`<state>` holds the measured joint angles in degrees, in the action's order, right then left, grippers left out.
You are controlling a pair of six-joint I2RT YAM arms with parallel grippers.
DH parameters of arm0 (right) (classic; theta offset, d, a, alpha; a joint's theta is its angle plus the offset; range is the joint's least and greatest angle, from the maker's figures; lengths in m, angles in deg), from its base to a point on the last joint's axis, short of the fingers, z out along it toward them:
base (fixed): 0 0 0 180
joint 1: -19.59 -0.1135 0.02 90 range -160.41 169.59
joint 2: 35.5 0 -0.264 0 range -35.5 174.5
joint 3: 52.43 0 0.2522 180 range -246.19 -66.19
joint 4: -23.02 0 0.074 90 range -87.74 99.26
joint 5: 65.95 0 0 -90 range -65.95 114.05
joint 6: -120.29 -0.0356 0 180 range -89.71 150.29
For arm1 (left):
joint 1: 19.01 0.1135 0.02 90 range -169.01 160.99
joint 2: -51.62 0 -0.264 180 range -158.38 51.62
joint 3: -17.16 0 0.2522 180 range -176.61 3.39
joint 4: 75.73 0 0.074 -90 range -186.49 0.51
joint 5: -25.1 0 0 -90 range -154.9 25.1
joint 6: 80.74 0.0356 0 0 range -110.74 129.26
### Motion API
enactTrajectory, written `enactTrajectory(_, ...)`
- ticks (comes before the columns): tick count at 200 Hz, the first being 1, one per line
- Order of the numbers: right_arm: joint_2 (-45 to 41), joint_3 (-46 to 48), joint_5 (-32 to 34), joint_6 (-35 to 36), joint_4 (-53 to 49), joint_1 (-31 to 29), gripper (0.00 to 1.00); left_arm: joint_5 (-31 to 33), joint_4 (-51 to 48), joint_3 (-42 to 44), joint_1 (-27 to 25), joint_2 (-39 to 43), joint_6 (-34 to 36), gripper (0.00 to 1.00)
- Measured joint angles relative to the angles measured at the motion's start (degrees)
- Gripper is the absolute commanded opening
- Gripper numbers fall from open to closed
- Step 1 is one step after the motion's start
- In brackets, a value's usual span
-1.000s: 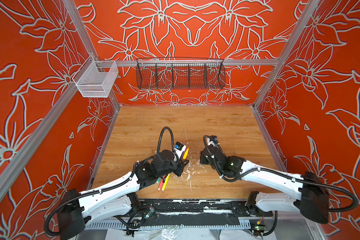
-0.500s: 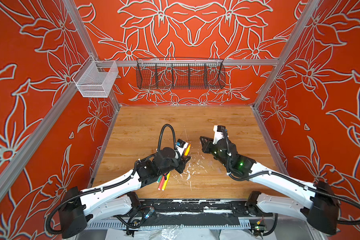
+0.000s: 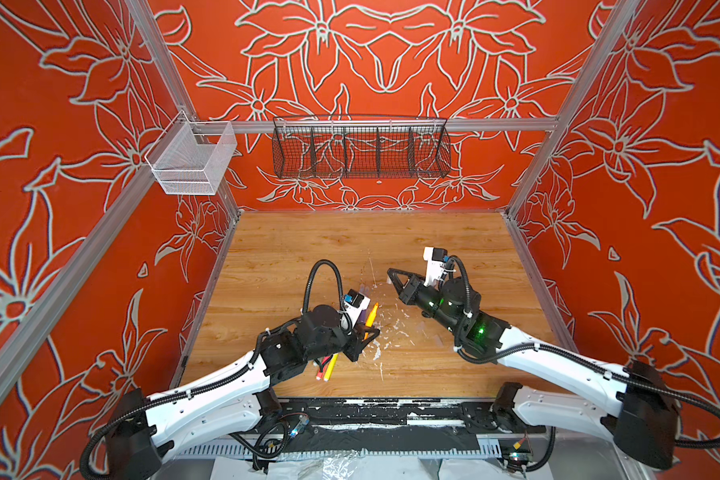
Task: Insert the pens into the pen caps
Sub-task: 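Lift the translucent cap with the right gripper toward the orange marker, then position the cap above the orange marker tip with the right gripper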
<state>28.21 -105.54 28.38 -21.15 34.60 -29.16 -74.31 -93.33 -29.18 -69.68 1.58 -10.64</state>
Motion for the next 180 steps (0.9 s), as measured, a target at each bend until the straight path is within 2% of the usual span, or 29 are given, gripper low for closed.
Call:
enactTrajectory(76, 6.6, 0.1, -3.6, -4.5, 9.7, -0.2, 0.00, 2.3, -0.3, -1.6, 0.0, 0.0, -0.3, 0.00)
enactTrajectory(134, 6.5, 2.2, -3.9, -5.0, 13.2, -0.6, 0.00, 6.7, -0.6, -4.4, 0.0, -4.3, -0.3, 0.00)
enactTrajectory(180, 4.3, 3.9, -3.5, -5.0, 13.4, -1.0, 0.00, 7.8, -1.0, -6.3, 0.1, -6.0, -0.3, 0.00)
